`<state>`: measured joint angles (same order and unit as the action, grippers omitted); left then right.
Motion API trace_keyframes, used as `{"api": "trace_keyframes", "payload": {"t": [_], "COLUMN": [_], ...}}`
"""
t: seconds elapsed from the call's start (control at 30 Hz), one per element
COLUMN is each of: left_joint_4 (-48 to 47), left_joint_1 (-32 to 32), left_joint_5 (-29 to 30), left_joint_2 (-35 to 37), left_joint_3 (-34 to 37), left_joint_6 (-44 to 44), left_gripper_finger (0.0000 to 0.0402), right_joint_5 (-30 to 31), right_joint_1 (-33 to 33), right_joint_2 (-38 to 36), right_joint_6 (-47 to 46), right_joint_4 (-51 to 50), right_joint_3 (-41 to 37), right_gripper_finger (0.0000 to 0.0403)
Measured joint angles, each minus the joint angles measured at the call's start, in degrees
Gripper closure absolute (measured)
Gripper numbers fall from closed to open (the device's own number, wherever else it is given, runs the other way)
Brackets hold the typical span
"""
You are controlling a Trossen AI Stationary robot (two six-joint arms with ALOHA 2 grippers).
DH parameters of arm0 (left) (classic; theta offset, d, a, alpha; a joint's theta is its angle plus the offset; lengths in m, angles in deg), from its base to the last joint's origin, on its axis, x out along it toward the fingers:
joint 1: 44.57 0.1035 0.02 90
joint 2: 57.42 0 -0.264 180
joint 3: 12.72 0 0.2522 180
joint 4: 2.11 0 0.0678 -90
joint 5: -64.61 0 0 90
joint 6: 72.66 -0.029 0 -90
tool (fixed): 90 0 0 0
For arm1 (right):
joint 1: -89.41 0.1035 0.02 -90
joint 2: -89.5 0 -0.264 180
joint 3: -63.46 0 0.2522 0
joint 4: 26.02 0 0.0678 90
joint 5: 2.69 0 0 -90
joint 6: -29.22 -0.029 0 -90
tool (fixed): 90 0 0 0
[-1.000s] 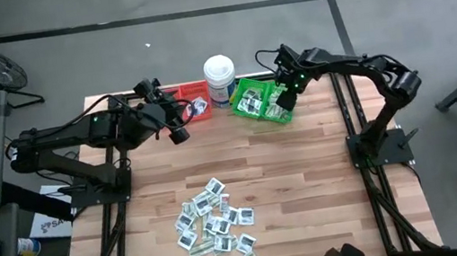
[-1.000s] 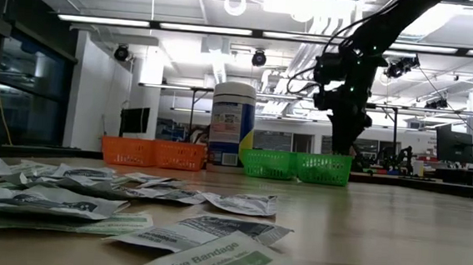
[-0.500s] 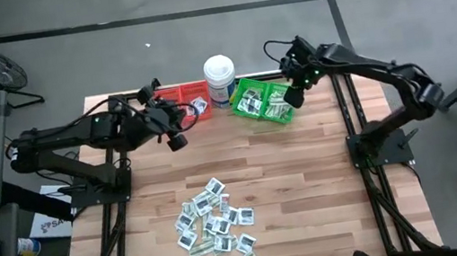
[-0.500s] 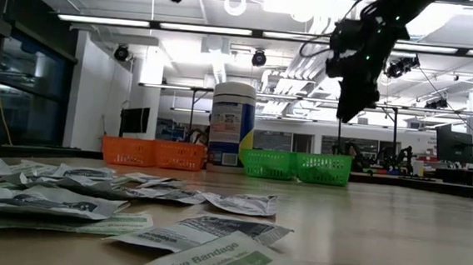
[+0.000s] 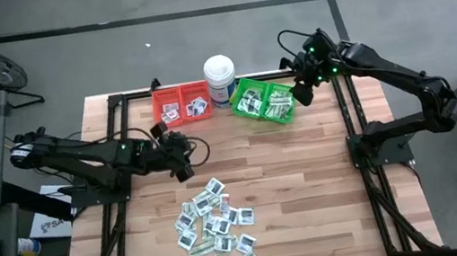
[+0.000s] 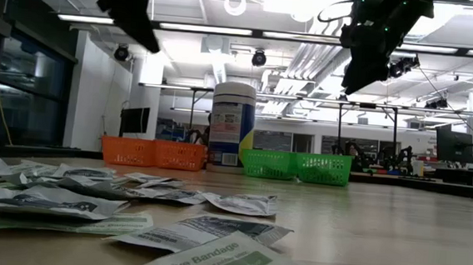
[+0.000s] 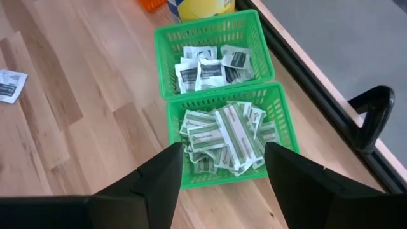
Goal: Pick & Place First Aid Supplies
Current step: Put the black towelette pack into the left green bin
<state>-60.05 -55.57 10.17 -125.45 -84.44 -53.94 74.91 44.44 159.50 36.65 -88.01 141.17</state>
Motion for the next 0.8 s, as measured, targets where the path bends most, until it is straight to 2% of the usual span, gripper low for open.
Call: {"api": "trace_keyframes", "payload": {"t": [0.23,0.57,0.7,0.8], "left_joint_4": [2.7,4.0,5.7,12.6], "left_joint_1": [-5.7,-16.1,-19.6,-21.6], "left_joint_5": [-9.4,-20.4,-21.6,-21.7], "left_joint_2": [0.0,0.0,0.0,0.0], "left_joint_3": [7.8,13.7,15.9,18.9], "left_joint_6": [9.8,19.4,23.4,26.0], "left_gripper_finger": [0.0209,0.0209,0.0209,0.0209], "right_joint_5": [-0.2,-0.2,-0.2,-0.2], "right_joint_1": [0.0,0.0,0.0,0.0], "right_joint_2": [-0.7,-0.7,-0.7,-0.7], "right_joint_6": [0.2,0.3,0.3,0.3], "right_joint_4": [-0.1,-0.2,-0.2,-0.2], "right_joint_3": [0.0,0.0,0.0,0.0], "right_gripper_finger": [0.0187,0.0187,0.0187,0.0187]}}
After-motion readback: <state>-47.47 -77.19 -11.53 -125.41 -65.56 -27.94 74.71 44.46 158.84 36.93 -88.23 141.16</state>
